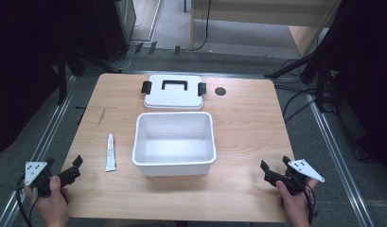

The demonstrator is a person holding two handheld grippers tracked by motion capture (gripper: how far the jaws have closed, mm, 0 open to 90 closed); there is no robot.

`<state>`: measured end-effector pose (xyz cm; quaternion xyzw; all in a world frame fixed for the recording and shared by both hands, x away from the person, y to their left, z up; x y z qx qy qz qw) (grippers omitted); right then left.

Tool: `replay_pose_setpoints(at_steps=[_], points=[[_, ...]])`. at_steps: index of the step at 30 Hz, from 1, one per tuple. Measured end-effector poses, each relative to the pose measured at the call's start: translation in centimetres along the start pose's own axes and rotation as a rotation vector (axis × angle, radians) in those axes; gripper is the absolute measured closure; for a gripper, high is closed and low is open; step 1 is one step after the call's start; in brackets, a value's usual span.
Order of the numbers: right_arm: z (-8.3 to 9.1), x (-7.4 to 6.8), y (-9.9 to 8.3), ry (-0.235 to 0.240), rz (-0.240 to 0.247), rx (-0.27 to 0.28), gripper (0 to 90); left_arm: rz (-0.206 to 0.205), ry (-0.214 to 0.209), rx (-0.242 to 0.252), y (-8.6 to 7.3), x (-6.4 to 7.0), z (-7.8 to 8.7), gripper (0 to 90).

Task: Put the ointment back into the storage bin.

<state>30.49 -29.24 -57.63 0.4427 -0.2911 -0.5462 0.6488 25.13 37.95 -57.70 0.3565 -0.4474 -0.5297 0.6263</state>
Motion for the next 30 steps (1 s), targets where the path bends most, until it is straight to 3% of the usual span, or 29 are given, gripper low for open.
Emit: replay_pose_setpoints(at_steps=[5, 9, 15, 19, 21, 23, 24, 29, 30], points=[[0.0, 0.0, 0.0, 0.004, -0.002, -0.001, 10.1, -0.012, -0.011, 0.011, 0.1, 0.0, 0.1, 1.0], [0.0, 0.0, 0.0, 0.007, -0.005, -0.003, 10.3, 0.011, -0.009, 0.006, 0.1, -0.3, 0.1, 1.0], [-0.1, 0.0, 0.0, 0.005, -0.005, -0.006, 10.4, 0.025, -0.037, -0.044, 0.5, 0.3, 0.3, 0.9], [-0.1, 0.0, 0.0, 0.003, -0.001, -0.008, 10.7, -0.017, -0.043, -0.085, 1.2, 1.3, 0.2, 0.9], [-0.1, 0.0, 0.0, 0.003, 0.002, -0.010, 10.8, -0.049, -0.047, -0.121, 1.8, 2.1, 0.1, 0.9], [-0.1, 0.0, 0.0, 0.002, 0.002, -0.010, 10.9, -0.056, -0.045, -0.137, 2.0, 2.3, 0.1, 0.9], [-0.1, 0.0, 0.0, 0.001, -0.002, -0.015, 10.9, -0.063, -0.045, -0.187, 2.4, 2.7, -0.1, 1.0], [-0.2, 0.0, 0.0, 0.001, -0.002, -0.016, 10.9, -0.101, -0.061, -0.328, 2.7, 4.2, -0.7, 1.0], [-0.2, 0.0, 0.0, 0.001, -0.002, -0.016, 10.9, -0.101, -0.061, -0.328, 2.7, 4.2, -0.7, 1.0]])
Point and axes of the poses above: each handheld gripper's, and its own axes: z roughly backward along the jaws, y roughly out of its top, x roughly to its right, the point moved 7 cm from there along -z, roughly forward along the jaws, and after that the axes turned 2 degrees about -y, right-handed, at the moved point
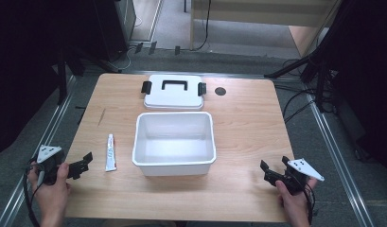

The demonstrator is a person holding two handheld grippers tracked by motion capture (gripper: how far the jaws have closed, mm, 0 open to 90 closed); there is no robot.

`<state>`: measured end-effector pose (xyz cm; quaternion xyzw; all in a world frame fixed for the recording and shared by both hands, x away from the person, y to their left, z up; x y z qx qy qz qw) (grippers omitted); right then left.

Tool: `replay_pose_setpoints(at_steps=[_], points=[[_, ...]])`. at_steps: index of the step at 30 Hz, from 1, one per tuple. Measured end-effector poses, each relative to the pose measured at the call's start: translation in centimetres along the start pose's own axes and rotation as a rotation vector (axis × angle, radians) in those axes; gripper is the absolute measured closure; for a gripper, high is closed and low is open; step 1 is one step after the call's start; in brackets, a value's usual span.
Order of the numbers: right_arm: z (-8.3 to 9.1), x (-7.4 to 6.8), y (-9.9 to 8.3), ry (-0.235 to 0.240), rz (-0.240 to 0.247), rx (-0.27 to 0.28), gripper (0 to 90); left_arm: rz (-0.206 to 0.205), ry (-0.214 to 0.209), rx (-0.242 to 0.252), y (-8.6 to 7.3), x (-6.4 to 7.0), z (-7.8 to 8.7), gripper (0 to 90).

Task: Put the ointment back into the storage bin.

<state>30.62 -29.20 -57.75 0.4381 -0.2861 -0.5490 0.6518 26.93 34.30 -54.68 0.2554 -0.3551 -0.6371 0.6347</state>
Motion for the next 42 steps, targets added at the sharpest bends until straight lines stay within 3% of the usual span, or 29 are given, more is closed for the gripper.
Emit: replay_pose_setpoints(at_steps=[4, 8, 10, 13, 16, 17, 18, 20, 22, 24, 27, 28, 29, 30, 33, 34, 36, 42], points=[[0.0, 0.0, 0.0, 0.001, -0.002, 0.001, 11.1, -0.041, -0.028, -0.105, 0.7, 1.6, -0.7, 1.0], [0.0, 0.0, 0.0, 0.003, -0.002, 0.002, 11.4, -0.095, -0.021, -0.201, 1.5, 3.1, -1.7, 1.0], [0.0, 0.0, 0.0, 0.004, -0.005, 0.000, 11.4, -0.098, -0.023, -0.223, 1.6, 3.3, -1.9, 1.0], [0.0, 0.0, 0.0, 0.004, -0.007, -0.001, 11.6, -0.086, -0.060, -0.293, 2.2, 4.5, -2.7, 0.9], [0.0, 0.0, 0.0, 0.006, -0.008, -0.001, 11.7, -0.101, -0.039, -0.331, 2.6, 4.9, -3.2, 1.0], [0.0, 0.0, 0.0, 0.006, -0.009, -0.001, 11.7, -0.109, -0.028, -0.388, 2.7, 5.2, -3.6, 1.0], [0.0, 0.0, 0.0, 0.006, -0.009, -0.001, 11.7, -0.109, -0.028, -0.388, 2.7, 5.2, -3.6, 1.0], [0.0, 0.0, 0.0, 0.007, -0.009, -0.002, 11.7, -0.110, -0.023, -0.481, 2.7, 5.8, -4.2, 0.9], [0.0, 0.0, 0.0, 0.007, -0.009, -0.002, 11.7, -0.112, -0.030, -0.500, 2.8, 5.9, -4.4, 0.9], [0.0, 0.0, 0.0, 0.008, -0.008, -0.001, 11.8, -0.107, -0.002, -0.566, 2.8, 5.9, -5.1, 2.3], [0.0, 0.0, 0.0, 0.010, -0.010, -0.001, 11.8, -0.110, 0.032, -0.603, 2.7, 5.8, -5.6, 9.6], [0.0, 0.0, 0.0, 0.011, -0.011, 0.000, 11.9, -0.123, 0.071, -0.637, 2.6, 5.7, -6.0, 15.3], [0.0, 0.0, 0.0, 0.011, -0.011, 0.000, 11.9, -0.123, 0.071, -0.637, 2.6, 5.7, -6.0, 15.2], [0.0, 0.0, 0.0, 0.012, -0.011, -0.001, 11.9, -0.085, 0.040, -0.648, 2.6, 5.9, -6.4, 15.4], [0.0, 0.0, 0.0, 0.014, -0.011, -0.001, 12.0, -0.068, 0.009, -0.672, 2.5, 6.2, -6.7, 18.1], [0.0, 0.1, 0.0, 0.014, -0.012, -0.001, 12.1, -0.053, -0.008, -0.692, 2.5, 6.3, -7.0, 24.6], [0.0, 0.1, 0.0, 0.014, -0.012, -0.001, 12.2, -0.038, 0.009, -0.692, 2.6, 6.3, -7.4, 28.7], [0.0, 0.1, 0.0, 0.014, -0.014, -0.002, 12.5, 0.011, 0.006, -0.716, 2.7, 6.0, -8.1, 39.6]])
Point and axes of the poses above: each handheld gripper's, and its own axes: z roughly backward along the jaws, y roughly out of its top, x roughly to its right, the point moved 7 cm from there along -z, roughly forward along the jaws, and after that the axes turned 2 degrees about -y, right-handed, at the moved point
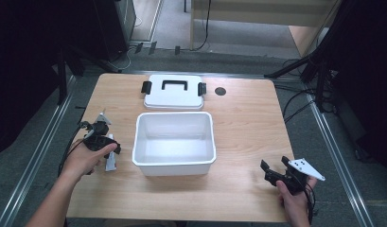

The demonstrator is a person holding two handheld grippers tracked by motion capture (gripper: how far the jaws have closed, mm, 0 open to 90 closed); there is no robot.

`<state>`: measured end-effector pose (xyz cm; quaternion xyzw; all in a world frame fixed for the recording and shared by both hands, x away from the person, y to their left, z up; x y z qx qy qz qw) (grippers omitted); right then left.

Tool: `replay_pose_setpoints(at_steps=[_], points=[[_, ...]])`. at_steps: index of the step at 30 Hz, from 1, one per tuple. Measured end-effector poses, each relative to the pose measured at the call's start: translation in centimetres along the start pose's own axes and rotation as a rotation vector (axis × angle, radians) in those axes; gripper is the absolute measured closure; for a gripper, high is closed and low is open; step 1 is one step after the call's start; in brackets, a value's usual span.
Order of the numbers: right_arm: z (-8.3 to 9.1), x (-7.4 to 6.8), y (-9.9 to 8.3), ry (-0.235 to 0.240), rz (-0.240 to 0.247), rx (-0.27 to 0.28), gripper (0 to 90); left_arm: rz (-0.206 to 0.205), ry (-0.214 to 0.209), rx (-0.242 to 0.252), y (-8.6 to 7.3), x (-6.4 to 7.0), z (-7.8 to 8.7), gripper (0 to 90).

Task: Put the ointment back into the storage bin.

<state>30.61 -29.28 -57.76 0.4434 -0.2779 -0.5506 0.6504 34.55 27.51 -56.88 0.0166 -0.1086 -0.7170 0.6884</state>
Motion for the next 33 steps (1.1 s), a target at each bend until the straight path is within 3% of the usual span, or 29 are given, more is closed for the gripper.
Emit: replay_pose_setpoints(at_steps=[3, 9, 15, 18, 20, 21, 29, 33], points=[[0.00, 0.00, 0.00, 0.000, 0.000, 0.000, 12.5, 0.011, -0.001, -0.013, 0.08, 0.02, -0.14, 43.2], [-0.02, 0.02, 0.01, 0.000, 0.002, 0.001, 12.6, -0.044, 0.043, -0.027, 0.12, -0.26, -0.43, 57.3], [-0.01, 0.02, 0.01, -0.001, -0.002, 0.000, 12.6, -0.061, 0.067, -0.035, 0.19, -0.27, -0.59, 69.1], [-0.02, 0.03, 0.01, 0.000, 0.000, 0.001, 12.7, -0.107, 0.073, -0.043, 0.07, 0.00, -0.61, 70.1], [-0.03, 0.03, 0.01, 0.000, 0.000, 0.001, 12.7, -0.111, 0.077, -0.041, 0.05, 0.12, -0.64, 70.2], [-0.03, 0.02, 0.01, 0.001, 0.001, 0.000, 12.7, -0.136, 0.086, -0.035, 0.03, 0.21, -0.68, 70.3], [-0.02, 0.04, 0.01, 0.000, -0.002, 0.000, 12.7, -0.162, 0.051, -0.061, -0.08, 0.34, -0.65, 70.9], [-0.02, 0.04, 0.00, 0.001, -0.005, -0.001, 12.7, -0.186, 0.059, -0.074, -0.08, 0.35, -0.60, 71.2]])
Point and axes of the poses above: each handheld gripper's, and its own axes: z roughly backward along the jaws, y roughly out of its top, x roughly to its right, the point moved 7 cm from there along -z, roughly forward along the jaws, and after that the axes turned 2 degrees about -y, right-handed, at the moved point
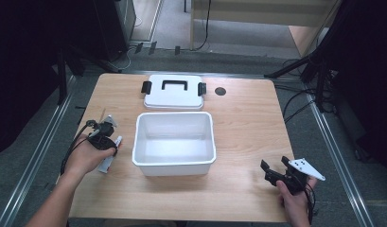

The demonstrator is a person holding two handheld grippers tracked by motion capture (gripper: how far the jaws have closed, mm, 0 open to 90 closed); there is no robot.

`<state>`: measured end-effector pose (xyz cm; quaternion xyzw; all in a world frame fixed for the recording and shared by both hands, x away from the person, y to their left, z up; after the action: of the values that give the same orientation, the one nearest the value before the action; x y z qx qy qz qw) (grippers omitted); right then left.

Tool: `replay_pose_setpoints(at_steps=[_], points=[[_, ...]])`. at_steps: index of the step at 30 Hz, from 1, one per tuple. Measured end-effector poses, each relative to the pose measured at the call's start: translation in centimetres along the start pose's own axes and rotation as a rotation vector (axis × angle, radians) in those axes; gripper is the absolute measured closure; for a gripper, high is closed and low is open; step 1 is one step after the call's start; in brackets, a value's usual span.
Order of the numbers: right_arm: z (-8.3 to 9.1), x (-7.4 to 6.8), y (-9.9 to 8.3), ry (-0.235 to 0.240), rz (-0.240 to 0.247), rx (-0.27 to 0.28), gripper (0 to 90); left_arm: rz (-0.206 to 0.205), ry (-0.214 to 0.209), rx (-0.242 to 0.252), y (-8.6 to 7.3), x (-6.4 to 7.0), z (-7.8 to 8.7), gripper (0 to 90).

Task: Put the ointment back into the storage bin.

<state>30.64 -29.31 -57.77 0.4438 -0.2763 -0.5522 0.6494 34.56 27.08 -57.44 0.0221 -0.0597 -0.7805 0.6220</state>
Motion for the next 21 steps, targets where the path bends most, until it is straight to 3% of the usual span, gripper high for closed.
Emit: replay_pose_setpoints(at_steps=[6, 9, 14, 21], points=[[0.0, 0.0, 0.0, 0.001, -0.002, -0.001, 12.7, -0.015, -0.015, 0.002, 0.0, -0.1, 0.6, 71.4], [0.0, 0.0, 0.0, 0.003, -0.003, -0.002, 12.7, -0.047, 0.002, -0.006, 0.0, -0.2, 1.4, 71.5], [0.0, 0.0, 0.0, 0.003, -0.002, -0.002, 12.7, -0.080, 0.007, 0.008, 0.3, -0.1, 3.3, 71.5], [0.0, 0.0, 0.0, 0.003, -0.002, -0.003, 12.7, -0.115, -0.018, 0.031, 0.8, 0.7, 6.0, 71.6]])
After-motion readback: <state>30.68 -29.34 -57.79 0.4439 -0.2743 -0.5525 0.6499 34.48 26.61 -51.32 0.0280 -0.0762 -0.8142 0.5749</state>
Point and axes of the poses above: each handheld gripper's, and its own axes: z roughly backward along the jaws, y roughly out of its top, x roughly to its right, the point moved 7 cm from there along -z, roughly forward along the jaws, and after that the axes turned 2 degrees about -y, right-handed, at the moved point
